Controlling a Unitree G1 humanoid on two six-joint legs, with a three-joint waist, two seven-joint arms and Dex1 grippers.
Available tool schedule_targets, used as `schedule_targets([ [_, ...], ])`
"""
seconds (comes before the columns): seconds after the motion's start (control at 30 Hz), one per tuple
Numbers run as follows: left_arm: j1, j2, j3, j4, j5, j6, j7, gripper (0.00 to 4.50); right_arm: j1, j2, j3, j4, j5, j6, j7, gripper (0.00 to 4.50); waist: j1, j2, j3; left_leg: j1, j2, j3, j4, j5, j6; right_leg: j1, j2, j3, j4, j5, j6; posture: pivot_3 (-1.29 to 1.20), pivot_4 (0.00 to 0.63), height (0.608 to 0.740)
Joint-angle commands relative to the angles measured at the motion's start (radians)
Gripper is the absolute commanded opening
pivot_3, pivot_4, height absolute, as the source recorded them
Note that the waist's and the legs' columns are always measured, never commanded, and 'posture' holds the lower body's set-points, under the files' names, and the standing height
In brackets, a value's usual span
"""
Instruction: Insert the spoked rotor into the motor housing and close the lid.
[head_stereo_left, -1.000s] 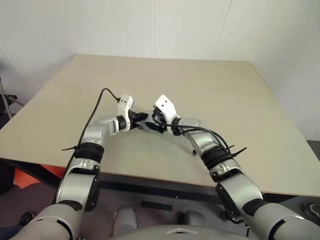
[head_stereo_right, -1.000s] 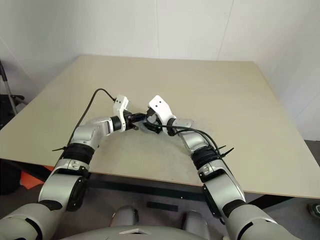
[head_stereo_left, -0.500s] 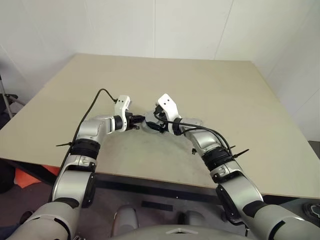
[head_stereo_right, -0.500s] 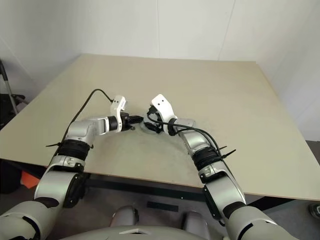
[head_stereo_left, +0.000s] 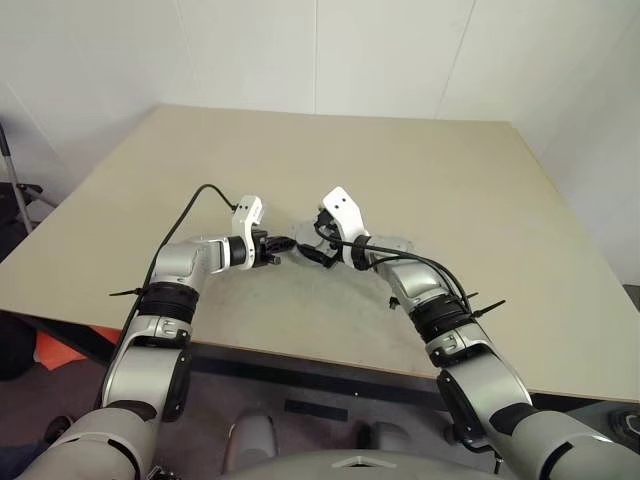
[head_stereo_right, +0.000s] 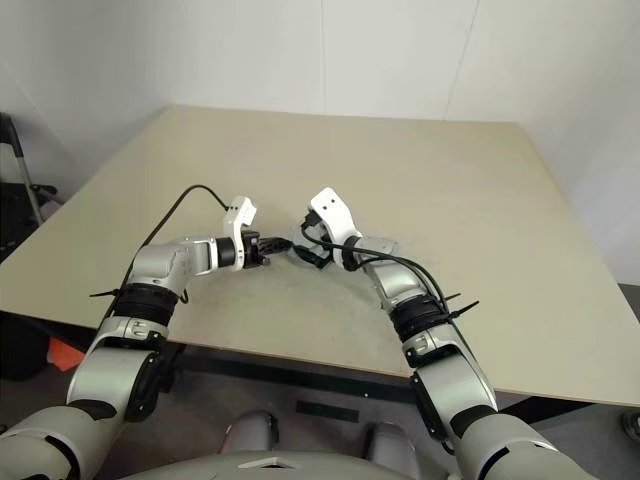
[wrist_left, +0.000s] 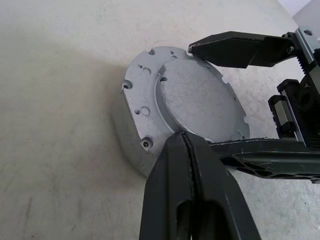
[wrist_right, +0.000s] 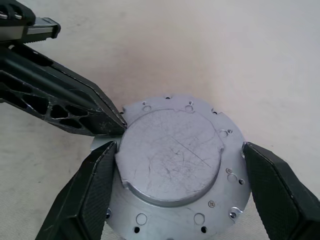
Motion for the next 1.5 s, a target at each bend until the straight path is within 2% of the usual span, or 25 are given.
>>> schedule_targets([
  [0.03,0.016,-0.005,-0.030,0.009,0.013,0.015,0.007,0.00,0.000,-0.039,-0.058,-0.060,0.025,0.040,0.005,4.47,0.002,0.000,0.000,-0.001,0.000,0.000,0.000,0.000,0.000,0.000,0.000,0.000,0.000,0.000,0.000,0.00,0.000,0.740],
  [0.27,0.014,-0.005,-0.034,0.014,0.016,0.008,0.006,0.00,0.002,-0.093,-0.110,-0.218,0.108,0.137,0.062,4.47,0.009,0.000,0.000,-0.011,0.001,0.000,0.000,0.009,0.005,-0.002,0.000,0.000,0.003,0.004,-0.007,0.00,0.000,0.740],
  [0.43,0.011,-0.004,-0.036,0.020,0.016,0.001,0.005,0.00,0.007,-0.119,-0.173,-0.318,0.170,0.246,0.064,4.47,0.012,0.000,0.000,-0.010,0.002,0.000,0.001,0.013,0.002,-0.003,0.002,0.000,0.003,0.002,-0.004,0.00,0.000,0.740],
  [0.87,0.010,-0.001,-0.034,0.025,0.015,-0.017,0.003,0.00,0.065,-0.190,-0.491,-0.299,0.442,0.778,-0.003,4.47,0.018,0.000,0.000,-0.010,0.002,0.000,0.001,0.014,0.002,-0.002,0.002,0.000,0.004,0.002,-0.003,0.00,0.000,0.740],
  [1.0,0.011,0.000,-0.036,0.028,0.017,-0.024,0.002,0.00,0.074,-0.161,-0.546,-0.303,0.496,0.902,-0.034,4.47,0.018,0.000,-0.001,-0.009,0.002,0.000,0.001,0.014,0.002,-0.002,0.002,0.000,0.004,0.002,-0.003,0.00,0.000,0.740],
  [1.13,0.011,0.003,-0.038,0.029,0.019,-0.031,0.002,0.00,0.061,-0.085,-0.601,-0.313,0.549,0.993,-0.082,4.47,0.018,0.001,-0.001,-0.009,0.002,0.000,0.001,0.014,0.002,-0.002,0.002,0.000,0.005,0.002,-0.003,0.00,0.000,0.740],
  [1.5,0.018,0.012,-0.040,0.014,0.021,-0.036,0.007,0.00,-0.012,0.043,-0.679,-0.169,0.568,0.956,-0.190,4.47,0.018,0.001,-0.001,-0.009,0.002,0.000,0.002,0.015,0.001,-0.003,0.002,0.000,0.006,0.002,-0.003,0.00,0.000,0.740],
])
